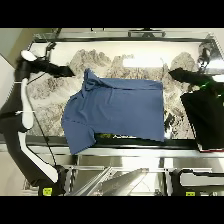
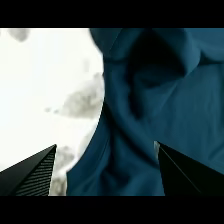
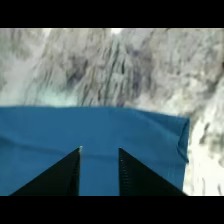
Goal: Fold the shirts.
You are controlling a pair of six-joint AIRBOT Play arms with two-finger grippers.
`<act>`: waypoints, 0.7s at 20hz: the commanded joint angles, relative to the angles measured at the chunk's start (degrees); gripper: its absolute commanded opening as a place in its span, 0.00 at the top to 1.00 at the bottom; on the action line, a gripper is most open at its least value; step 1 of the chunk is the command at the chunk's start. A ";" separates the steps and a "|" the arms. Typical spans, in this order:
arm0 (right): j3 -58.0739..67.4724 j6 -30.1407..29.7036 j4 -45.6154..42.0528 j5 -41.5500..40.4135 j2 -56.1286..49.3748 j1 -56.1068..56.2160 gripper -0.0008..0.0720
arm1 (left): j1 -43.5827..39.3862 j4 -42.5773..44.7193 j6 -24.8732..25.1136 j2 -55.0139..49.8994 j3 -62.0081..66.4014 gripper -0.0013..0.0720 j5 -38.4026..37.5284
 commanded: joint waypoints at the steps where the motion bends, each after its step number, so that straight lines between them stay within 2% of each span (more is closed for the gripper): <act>1: -3.23 2.56 -7.63 13.57 5.31 -5.97 0.72 | 8.11 0.90 -3.19 5.27 -7.65 0.01 -12.94; 7: -16.35 3.39 -12.02 14.49 11.87 -15.89 0.71 | 16.41 1.25 -1.27 10.40 -32.52 0.04 -9.68; 14: -19.56 1.01 -12.22 17.07 11.72 -17.90 0.71 | 16.39 1.18 2.25 10.40 -43.25 0.04 2.05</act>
